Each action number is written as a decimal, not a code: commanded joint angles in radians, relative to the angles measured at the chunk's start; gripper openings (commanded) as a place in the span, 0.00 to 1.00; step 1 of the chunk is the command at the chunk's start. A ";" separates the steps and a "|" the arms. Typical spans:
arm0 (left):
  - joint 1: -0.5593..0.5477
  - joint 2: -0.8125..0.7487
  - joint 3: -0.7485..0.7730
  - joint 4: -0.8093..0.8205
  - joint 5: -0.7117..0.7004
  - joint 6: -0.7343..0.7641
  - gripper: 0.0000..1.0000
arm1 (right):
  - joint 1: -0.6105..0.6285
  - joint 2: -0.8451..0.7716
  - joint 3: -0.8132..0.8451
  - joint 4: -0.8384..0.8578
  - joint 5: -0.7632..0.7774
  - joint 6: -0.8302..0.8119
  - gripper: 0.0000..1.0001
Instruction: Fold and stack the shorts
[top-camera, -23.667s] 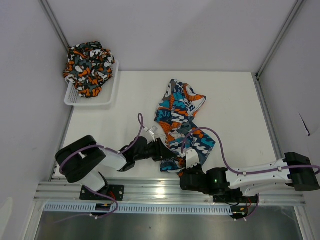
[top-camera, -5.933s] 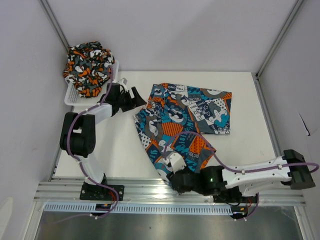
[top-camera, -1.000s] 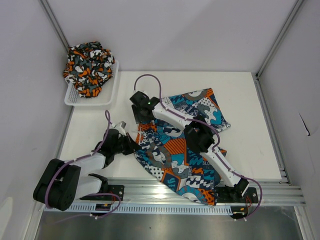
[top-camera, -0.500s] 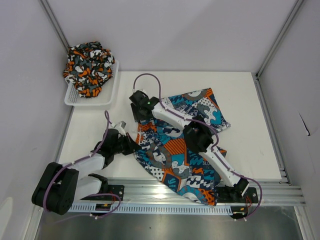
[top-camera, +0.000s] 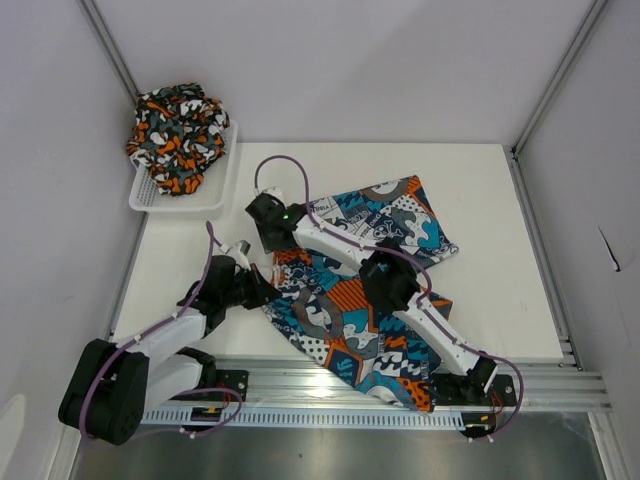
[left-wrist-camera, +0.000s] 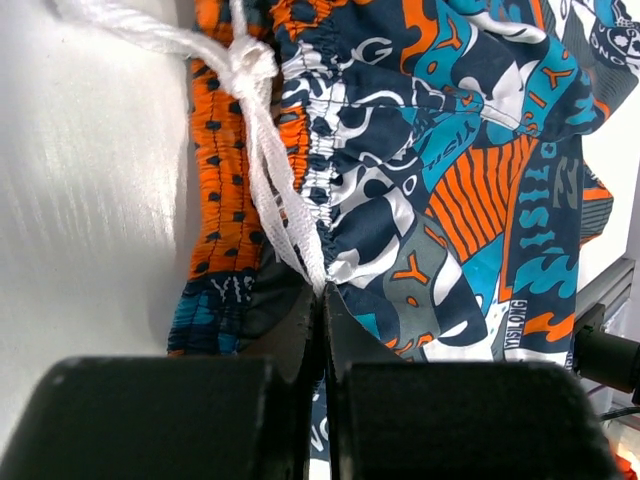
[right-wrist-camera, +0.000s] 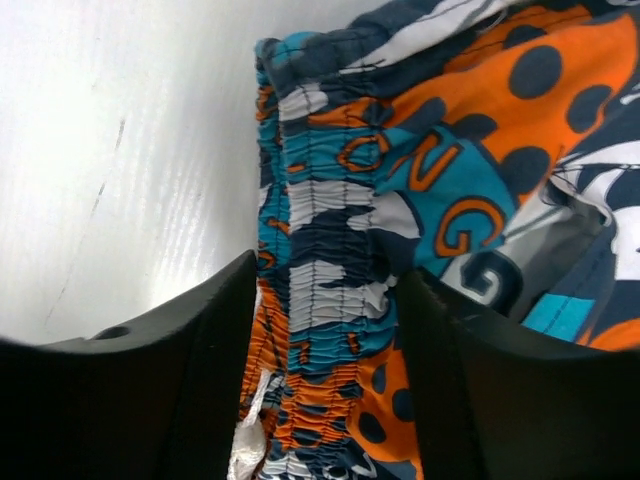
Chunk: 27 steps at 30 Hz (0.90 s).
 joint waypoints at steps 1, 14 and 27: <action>-0.011 -0.020 -0.011 0.004 -0.007 -0.001 0.00 | -0.009 0.036 0.040 -0.051 0.057 0.006 0.57; 0.005 -0.091 -0.068 -0.018 0.005 0.009 0.55 | -0.055 0.033 0.037 -0.031 0.054 0.017 0.41; 0.145 0.046 0.041 0.065 0.157 0.113 0.82 | -0.066 0.030 0.026 -0.003 -0.018 -0.020 0.39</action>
